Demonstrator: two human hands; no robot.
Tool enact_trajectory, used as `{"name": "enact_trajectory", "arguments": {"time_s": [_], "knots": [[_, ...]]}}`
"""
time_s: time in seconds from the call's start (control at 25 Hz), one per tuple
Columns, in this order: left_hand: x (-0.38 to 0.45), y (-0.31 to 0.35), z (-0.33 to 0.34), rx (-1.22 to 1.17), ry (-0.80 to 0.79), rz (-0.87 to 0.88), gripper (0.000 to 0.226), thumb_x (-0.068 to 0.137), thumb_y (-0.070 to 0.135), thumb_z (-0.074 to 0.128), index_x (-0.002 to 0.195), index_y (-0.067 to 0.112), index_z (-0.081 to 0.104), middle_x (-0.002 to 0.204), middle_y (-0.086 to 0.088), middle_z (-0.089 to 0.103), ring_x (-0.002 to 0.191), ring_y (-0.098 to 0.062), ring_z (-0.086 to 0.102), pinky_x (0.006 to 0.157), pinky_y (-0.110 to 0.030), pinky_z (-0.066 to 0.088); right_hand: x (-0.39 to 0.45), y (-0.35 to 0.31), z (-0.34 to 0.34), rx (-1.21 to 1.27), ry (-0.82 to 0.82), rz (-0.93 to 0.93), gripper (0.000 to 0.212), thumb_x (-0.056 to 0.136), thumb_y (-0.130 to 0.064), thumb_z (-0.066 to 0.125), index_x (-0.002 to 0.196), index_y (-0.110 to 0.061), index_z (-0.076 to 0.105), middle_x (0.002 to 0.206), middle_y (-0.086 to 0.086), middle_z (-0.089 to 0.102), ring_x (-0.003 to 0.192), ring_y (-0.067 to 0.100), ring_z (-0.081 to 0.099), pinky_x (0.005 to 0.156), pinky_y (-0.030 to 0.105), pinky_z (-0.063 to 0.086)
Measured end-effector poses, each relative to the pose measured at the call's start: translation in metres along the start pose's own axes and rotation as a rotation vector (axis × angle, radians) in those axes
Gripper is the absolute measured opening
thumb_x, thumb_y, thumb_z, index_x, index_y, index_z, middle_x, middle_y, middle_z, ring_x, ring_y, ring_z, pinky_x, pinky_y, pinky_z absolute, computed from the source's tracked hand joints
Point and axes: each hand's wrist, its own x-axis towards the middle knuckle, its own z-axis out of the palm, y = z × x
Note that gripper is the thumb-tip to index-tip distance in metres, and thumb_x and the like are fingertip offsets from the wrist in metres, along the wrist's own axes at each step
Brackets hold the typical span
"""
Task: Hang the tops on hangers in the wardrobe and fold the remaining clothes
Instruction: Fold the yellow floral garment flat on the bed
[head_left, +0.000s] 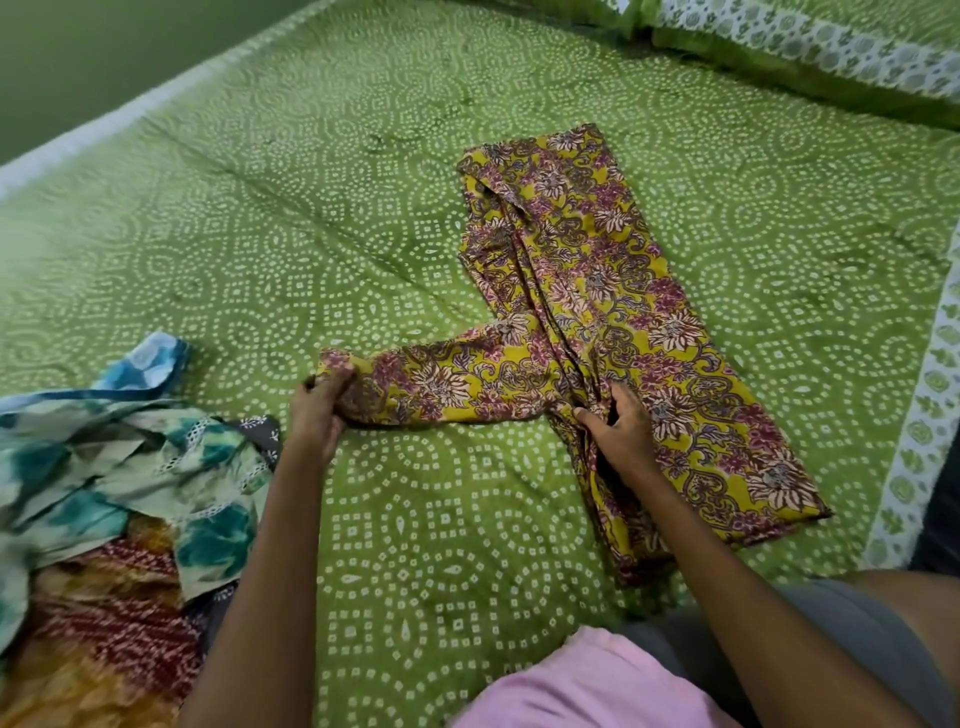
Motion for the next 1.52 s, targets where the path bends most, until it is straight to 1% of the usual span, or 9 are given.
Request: {"name": "enact_trajectory", "arguments": {"time_s": [0.16, 0.4, 0.56, 0.68, 0.92, 1.08, 1.24, 1.4, 1.52], "knots": [[-0.009, -0.004, -0.005, 0.406, 0.170, 0.263, 0.031, 0.087, -0.007, 0.056, 0.103, 0.014, 0.039, 0.106, -0.016, 0.056, 0.087, -0.021, 0.058, 0.062, -0.022, 0.049, -0.001, -0.002, -0.002, -0.010, -0.008, 0.022, 0.073, 0.085, -0.027, 0.068, 0.142, 0.000, 0.032, 0.149, 0.017, 0.031, 0.136, 0.029, 0.031, 0.109, 0.036, 0.029], [-0.007, -0.019, -0.025, 0.546, 0.114, 0.120, 0.029, 0.091, 0.000, 0.051, 0.119, 0.002, 0.059, 0.110, -0.011, 0.062, 0.075, -0.013, 0.054, 0.067, -0.026, 0.045, -0.003, -0.004, -0.003, -0.061, -0.035, 0.008, 0.076, 0.084, -0.028, 0.069, 0.143, 0.000, 0.030, 0.149, 0.018, 0.031, 0.136, 0.030, 0.031, 0.111, 0.041, 0.030], [-0.025, -0.020, 0.005, 1.175, 0.375, 0.470, 0.040, 0.085, 0.017, 0.062, 0.119, -0.001, 0.050, 0.143, -0.022, 0.033, 0.130, -0.036, 0.034, 0.108, -0.046, 0.030, 0.001, -0.006, -0.008, 0.299, 0.014, 0.198, 0.056, 0.093, -0.016, 0.057, 0.142, -0.002, 0.034, 0.145, 0.016, 0.038, 0.133, 0.028, 0.038, 0.109, 0.039, 0.033], [-0.058, -0.028, 0.078, 1.058, 0.065, 0.716, 0.029, 0.087, 0.016, 0.060, 0.111, 0.001, 0.057, 0.130, -0.018, 0.047, 0.121, -0.028, 0.044, 0.098, -0.030, 0.040, 0.011, -0.004, -0.019, 0.513, 0.083, 0.386, 0.048, 0.094, -0.014, 0.053, 0.138, -0.001, 0.040, 0.139, 0.017, 0.047, 0.127, 0.028, 0.045, 0.108, 0.038, 0.035], [-0.090, -0.063, 0.190, 0.860, -0.507, 0.305, 0.018, 0.093, 0.015, 0.054, 0.106, 0.004, 0.061, 0.084, 0.000, 0.058, 0.069, -0.012, 0.056, 0.054, -0.014, 0.046, 0.014, 0.003, -0.032, 0.706, 0.123, 0.492, 0.045, 0.096, -0.022, 0.051, 0.137, -0.005, 0.043, 0.122, 0.006, 0.052, 0.117, 0.025, 0.050, 0.091, 0.030, 0.040], [-0.079, -0.083, 0.220, 0.717, -0.505, -0.035, 0.041, 0.087, 0.040, 0.062, 0.106, 0.005, 0.057, 0.101, -0.010, 0.065, 0.092, -0.028, 0.064, 0.078, -0.039, 0.056, 0.013, 0.010, -0.033, 0.976, -0.035, 0.508, 0.045, 0.083, -0.027, 0.065, 0.122, -0.005, 0.056, 0.112, 0.014, 0.064, 0.099, 0.028, 0.060, 0.086, 0.038, 0.050], [-0.077, -0.078, 0.235, 0.893, -0.448, 0.116, 0.028, 0.085, 0.037, 0.066, 0.093, 0.013, 0.053, 0.086, 0.001, 0.057, 0.076, -0.016, 0.056, 0.058, -0.026, 0.048, 0.015, 0.014, -0.037, 1.125, -0.139, 0.434, 0.016, 0.089, -0.013, 0.051, 0.095, -0.003, 0.062, 0.094, 0.011, 0.068, 0.094, 0.023, 0.060, 0.078, 0.029, 0.055], [-0.084, -0.079, 0.226, 0.806, -0.539, 0.113, 0.018, 0.095, 0.022, 0.053, 0.092, 0.009, 0.065, 0.078, 0.000, 0.060, 0.072, -0.020, 0.057, 0.069, -0.038, 0.054, 0.009, -0.001, -0.023, 0.669, -0.043, 0.261, 0.018, 0.089, -0.016, 0.061, 0.105, -0.015, 0.053, 0.094, 0.001, 0.065, 0.090, 0.020, 0.062, 0.072, 0.027, 0.053], [-0.096, -0.080, 0.198, 0.806, -0.469, 0.230, 0.027, 0.094, 0.027, 0.054, 0.113, 0.009, 0.060, 0.102, 0.000, 0.058, 0.091, -0.017, 0.056, 0.071, -0.020, 0.050, 0.010, -0.006, -0.017, 0.594, 0.098, 0.289, 0.008, 0.087, -0.013, 0.063, 0.095, -0.011, 0.064, 0.086, 0.004, 0.065, 0.078, 0.024, 0.060, 0.064, 0.028, 0.048]]}}
